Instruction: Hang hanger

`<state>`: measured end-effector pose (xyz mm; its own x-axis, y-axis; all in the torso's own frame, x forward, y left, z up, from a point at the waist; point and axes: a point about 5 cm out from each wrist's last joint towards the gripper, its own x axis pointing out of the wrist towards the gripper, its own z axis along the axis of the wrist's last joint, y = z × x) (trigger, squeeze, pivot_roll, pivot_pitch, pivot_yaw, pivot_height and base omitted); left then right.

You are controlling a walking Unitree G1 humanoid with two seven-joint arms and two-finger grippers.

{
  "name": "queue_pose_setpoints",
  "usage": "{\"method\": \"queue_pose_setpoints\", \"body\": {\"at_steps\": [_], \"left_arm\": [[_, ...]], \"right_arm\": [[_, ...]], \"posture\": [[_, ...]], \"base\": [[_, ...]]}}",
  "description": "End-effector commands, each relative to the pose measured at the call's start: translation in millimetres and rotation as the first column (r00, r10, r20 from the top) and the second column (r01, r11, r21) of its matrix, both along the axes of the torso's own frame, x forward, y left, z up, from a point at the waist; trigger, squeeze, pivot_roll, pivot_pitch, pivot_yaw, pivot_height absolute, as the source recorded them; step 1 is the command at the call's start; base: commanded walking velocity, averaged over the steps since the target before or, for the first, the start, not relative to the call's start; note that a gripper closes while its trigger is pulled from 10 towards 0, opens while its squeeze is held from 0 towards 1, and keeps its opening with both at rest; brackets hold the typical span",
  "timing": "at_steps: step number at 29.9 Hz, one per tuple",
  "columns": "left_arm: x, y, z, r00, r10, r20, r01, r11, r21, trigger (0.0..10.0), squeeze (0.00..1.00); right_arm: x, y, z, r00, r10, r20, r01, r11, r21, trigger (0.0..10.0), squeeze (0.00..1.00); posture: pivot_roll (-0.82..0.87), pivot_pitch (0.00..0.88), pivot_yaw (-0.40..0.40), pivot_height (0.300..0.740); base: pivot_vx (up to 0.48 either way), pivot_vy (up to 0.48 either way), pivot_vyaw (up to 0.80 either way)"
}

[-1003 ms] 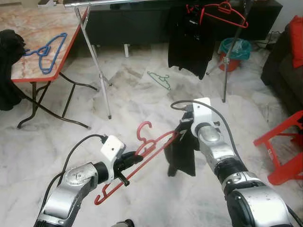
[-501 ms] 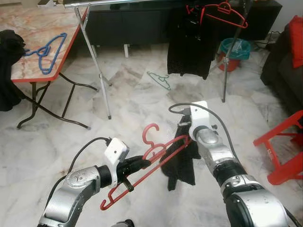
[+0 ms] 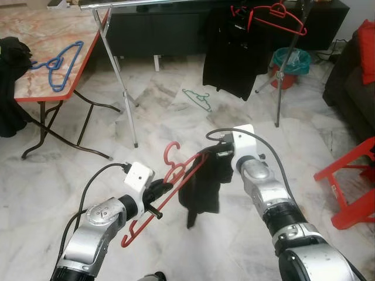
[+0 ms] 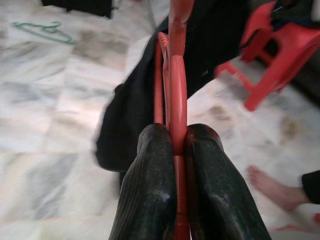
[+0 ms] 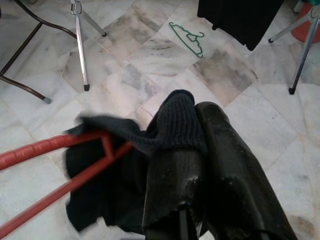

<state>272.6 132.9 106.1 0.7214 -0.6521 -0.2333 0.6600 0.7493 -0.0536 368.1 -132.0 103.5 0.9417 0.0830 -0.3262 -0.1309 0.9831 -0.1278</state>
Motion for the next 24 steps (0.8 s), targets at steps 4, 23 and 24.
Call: {"method": "queue_pose_setpoints", "body": {"at_steps": [4,23,24], "left_arm": [[-10.4,-8.8,9.5,0.994,-0.109,0.015,0.110,0.991,-0.079,10.0,0.00],[-21.3,-14.8,4.4,0.974,-0.222,-0.042,0.217,0.972,-0.092,10.0,0.00],[-20.7,-13.6,3.3,0.976,-0.211,-0.046,0.206,0.975,-0.084,10.0,0.00]], "right_arm": [[0.8,4.4,7.1,1.000,0.020,0.021,-0.020,1.000,0.009,10.0,0.00],[3.3,12.8,21.8,0.997,0.057,0.055,-0.059,0.998,0.030,10.0,0.00],[3.0,12.8,21.9,0.997,0.058,0.055,-0.060,0.998,0.030,10.0,0.00]], "posture": [[0.04,0.109,0.012,0.740],[0.04,0.107,0.012,0.740],[0.04,0.109,0.012,0.740]], "base": [[0.000,0.000,0.00],[0.000,0.000,0.00],[0.000,0.000,0.00]]}}
